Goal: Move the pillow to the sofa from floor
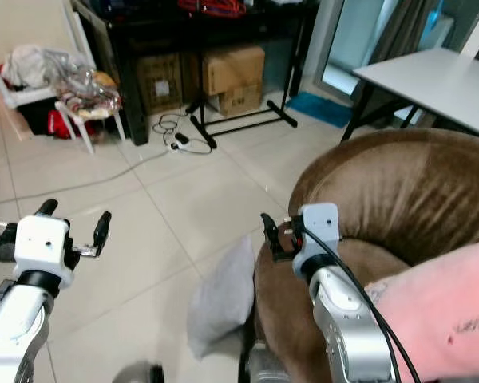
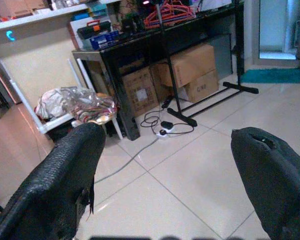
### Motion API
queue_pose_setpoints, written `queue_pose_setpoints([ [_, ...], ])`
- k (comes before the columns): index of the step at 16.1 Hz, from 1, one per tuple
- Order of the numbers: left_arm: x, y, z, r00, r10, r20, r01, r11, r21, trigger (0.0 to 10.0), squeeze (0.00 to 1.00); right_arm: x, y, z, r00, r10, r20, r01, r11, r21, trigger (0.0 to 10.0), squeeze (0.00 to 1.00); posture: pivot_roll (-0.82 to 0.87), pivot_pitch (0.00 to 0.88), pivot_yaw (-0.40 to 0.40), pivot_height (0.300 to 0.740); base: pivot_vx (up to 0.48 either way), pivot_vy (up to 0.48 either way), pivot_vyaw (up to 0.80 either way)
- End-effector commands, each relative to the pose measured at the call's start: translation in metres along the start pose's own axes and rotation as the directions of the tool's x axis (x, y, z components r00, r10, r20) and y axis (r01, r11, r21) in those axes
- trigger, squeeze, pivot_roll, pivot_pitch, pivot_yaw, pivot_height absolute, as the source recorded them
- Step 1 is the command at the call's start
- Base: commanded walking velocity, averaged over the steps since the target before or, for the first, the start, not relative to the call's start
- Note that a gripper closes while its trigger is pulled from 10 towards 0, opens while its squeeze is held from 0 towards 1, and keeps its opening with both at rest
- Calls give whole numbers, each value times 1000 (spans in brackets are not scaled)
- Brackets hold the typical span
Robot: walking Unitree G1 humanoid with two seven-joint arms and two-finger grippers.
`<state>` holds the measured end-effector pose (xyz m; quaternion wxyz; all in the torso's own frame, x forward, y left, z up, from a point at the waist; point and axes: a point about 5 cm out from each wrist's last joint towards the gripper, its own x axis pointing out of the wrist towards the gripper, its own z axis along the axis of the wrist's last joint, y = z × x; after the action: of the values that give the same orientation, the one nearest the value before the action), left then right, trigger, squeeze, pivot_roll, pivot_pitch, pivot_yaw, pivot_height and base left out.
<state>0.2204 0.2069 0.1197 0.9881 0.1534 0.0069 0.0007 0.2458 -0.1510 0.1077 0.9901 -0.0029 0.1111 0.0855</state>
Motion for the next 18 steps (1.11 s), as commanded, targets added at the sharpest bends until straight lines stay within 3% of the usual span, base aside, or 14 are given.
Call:
queue_pose_setpoints([
  [1, -1, 1, -3, 1000, 1, -6, -1, 1000, 14, 10000, 0, 1, -1, 2, 1000, -7, 12, 7, 999, -35, 10000, 0, -74, 0, -38, 616, 0, 0, 0],
  [6, -10, -1, -6, 1000, 24, -3, -24, 1000, 7, 10000, 0, 2, 0, 2, 1000, 17, -1, -17, 999, -43, 10000, 0, -69, 0, -68, 598, 0, 0, 0],
  [8, -11, -1, -6, 1000, 26, -1, -26, 1000, 9, 10000, 0, 4, 0, 0, 1000, 4, -8, -5, 996, -90, 10000, 0, -64, 0, -78, 598, 0, 0, 0],
  [12, -15, -2, -6, 1000, 27, 7, -26, 999, -24, 10000, 0, 2, 9, 4, 993, 113, 16, -112, 990, -88, 10000, 0, -65, 0, -89, 598, 0, 0, 0],
  [15, -17, -1, -5, 1000, 27, 10, -27, 999, -27, 10000, 0, 3, 13, 2, 992, 124, 7, -123, 989, -76, 10000, 0, -53, 0, -99, 598, 329, 0, 792],
  [18, -18, 1, -4, 999, 31, 11, -31, 999, -28, 10000, 0, 5, 16, 4, 990, 138, 10, -137, 988, -66, 10000, 0, -54, 0, -101, 598, 359, 0, 0],
])
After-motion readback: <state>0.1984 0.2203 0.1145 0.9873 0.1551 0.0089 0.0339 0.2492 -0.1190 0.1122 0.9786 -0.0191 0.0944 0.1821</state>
